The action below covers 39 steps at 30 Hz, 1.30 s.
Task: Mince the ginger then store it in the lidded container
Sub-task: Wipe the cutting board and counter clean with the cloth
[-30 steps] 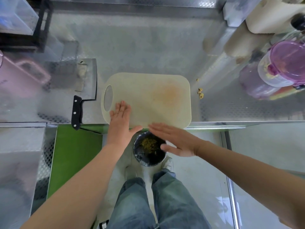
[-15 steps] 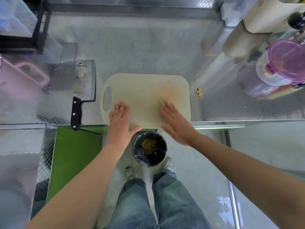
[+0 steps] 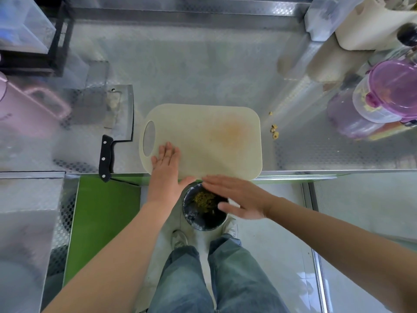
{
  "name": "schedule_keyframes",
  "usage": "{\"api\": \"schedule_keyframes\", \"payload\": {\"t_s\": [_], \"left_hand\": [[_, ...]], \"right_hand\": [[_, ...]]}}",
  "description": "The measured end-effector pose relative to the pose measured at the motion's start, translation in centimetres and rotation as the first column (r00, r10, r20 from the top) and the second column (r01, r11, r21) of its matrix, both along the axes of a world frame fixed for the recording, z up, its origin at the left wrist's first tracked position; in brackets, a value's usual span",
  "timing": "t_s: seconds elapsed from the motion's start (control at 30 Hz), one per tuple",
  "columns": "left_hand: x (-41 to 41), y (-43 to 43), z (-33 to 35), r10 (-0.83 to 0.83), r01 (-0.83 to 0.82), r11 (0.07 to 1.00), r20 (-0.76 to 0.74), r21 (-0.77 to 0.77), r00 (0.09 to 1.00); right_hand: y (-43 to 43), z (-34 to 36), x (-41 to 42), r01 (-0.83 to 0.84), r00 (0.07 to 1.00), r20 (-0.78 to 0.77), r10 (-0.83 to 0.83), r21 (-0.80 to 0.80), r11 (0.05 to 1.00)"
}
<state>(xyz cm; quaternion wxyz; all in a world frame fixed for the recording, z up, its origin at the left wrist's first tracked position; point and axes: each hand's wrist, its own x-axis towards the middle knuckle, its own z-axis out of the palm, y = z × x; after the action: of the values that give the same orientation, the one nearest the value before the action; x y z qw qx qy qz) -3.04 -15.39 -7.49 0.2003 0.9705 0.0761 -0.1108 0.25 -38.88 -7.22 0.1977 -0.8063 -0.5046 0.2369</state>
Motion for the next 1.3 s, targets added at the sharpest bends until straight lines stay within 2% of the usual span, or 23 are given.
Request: {"api": "schedule_keyframes", "payload": {"t_s": [0.1, 0.17, 0.23, 0.3, 0.33, 0.4, 0.47, 0.53, 0.6, 0.7, 0.83, 0.9, 1.0, 1.03, 1.1, 1.17, 1.2, 1.23, 1.3], "left_hand": [[0.0, 0.0, 0.0, 0.005, -0.005, 1.000, -0.007, -0.021, 1.000], [0.1, 0.0, 0.0, 0.010, -0.010, 1.000, -0.011, -0.019, 1.000], [0.1, 0.0, 0.1, 0.008, -0.009, 1.000, -0.019, -0.017, 1.000], [0.1, 0.0, 0.1, 0.004, -0.004, 1.000, -0.012, -0.018, 1.000], [0.1, 0.0, 0.1, 0.002, -0.002, 1.000, -0.008, -0.017, 1.000], [0.0, 0.0, 0.1, 0.001, -0.001, 1.000, -0.003, -0.023, 1.000], [0.0, 0.1, 0.1, -0.006, 0.006, 1.000, -0.015, -0.031, 1.000], [-0.1, 0.4, 0.2, -0.035, 0.034, 0.999, -0.038, -0.022, 0.999], [-0.2, 0.8, 0.4, -0.065, 0.064, 0.998, -0.061, -0.018, 0.996], [0.0, 1.0, 0.6, -0.081, 0.080, 0.997, -0.083, -0.008, 0.993], [0.0, 0.9, 0.5, -0.086, 0.087, 0.996, -0.063, 0.015, 0.994], [-0.1, 0.8, 0.5, -0.093, 0.096, 0.995, -0.074, 0.033, 0.993], [-0.1, 0.9, 0.6, -0.091, 0.094, 0.995, -0.081, 0.040, 0.993], [0.0, 0.8, 0.6, -0.086, 0.089, 0.996, -0.082, 0.031, 0.993], [0.1, 0.8, 0.7, -0.087, 0.089, 0.996, -0.097, 0.016, 0.991], [0.1, 0.9, 0.7, -0.086, 0.088, 0.996, -0.106, 0.011, 0.991], [0.1, 0.9, 0.7, -0.085, 0.086, 0.996, -0.106, 0.011, 0.991], [0.1, 0.9, 0.7, -0.087, 0.089, 0.996, -0.108, 0.011, 0.990], [0.1, 0.9, 0.6, -0.092, 0.094, 0.996, -0.109, 0.011, 0.990]], "right_hand": [[1.0, -0.4, 3.5, 0.279, 0.958, 0.067, -0.277, -0.017, 0.960], [1.6, -0.9, 4.7, 0.344, 0.936, 0.118, -0.333, -0.094, 0.934], [2.2, -1.2, 3.5, 0.187, 0.976, 0.130, -0.173, -0.106, 0.977], [2.2, -0.8, 1.0, -0.026, 0.997, 0.074, 0.029, -0.034, 0.999], [1.9, -0.5, 0.4, -0.062, 0.998, 0.032, 0.062, 0.010, 0.998], [1.7, 0.2, 1.9, 0.052, 0.999, -0.015, -0.051, 0.075, 0.996], [2.3, 0.0, 4.6, 0.229, 0.972, 0.034, -0.233, 0.086, 0.970], [3.4, -0.4, 7.1, 0.337, 0.938, 0.079, -0.336, 0.009, 0.942], [4.3, -1.0, 7.5, 0.343, 0.937, 0.109, -0.332, -0.102, 0.934], [3.7, -1.5, 4.3, 0.125, 0.981, 0.165, -0.103, -0.131, 0.983], [0.9, -0.4, 0.7, -0.215, 0.976, 0.031, 0.216, -0.010, 0.976], [0.9, 0.3, 1.2, -0.165, 0.986, 0.010, 0.164, 0.047, 0.985], [1.8, 0.0, 3.2, 0.182, 0.981, 0.062, -0.184, 0.036, 0.983], [1.9, -0.3, 3.3, 0.211, 0.975, 0.073, -0.210, -0.003, 0.978], [1.9, -0.7, 1.9, 0.023, 0.997, 0.071, -0.021, -0.040, 0.999], [1.5, -0.7, -0.1, -0.190, 0.982, 0.001, 0.190, -0.013, 0.982], [1.3, -0.5, -0.4, -0.207, 0.978, -0.019, 0.207, 0.013, 0.978], [1.2, -0.4, -0.3, -0.145, 0.989, -0.012, 0.145, 0.036, 0.989], [1.0, -0.3, 0.3, 0.103, 0.994, 0.040, -0.105, 0.049, 0.993]]}}
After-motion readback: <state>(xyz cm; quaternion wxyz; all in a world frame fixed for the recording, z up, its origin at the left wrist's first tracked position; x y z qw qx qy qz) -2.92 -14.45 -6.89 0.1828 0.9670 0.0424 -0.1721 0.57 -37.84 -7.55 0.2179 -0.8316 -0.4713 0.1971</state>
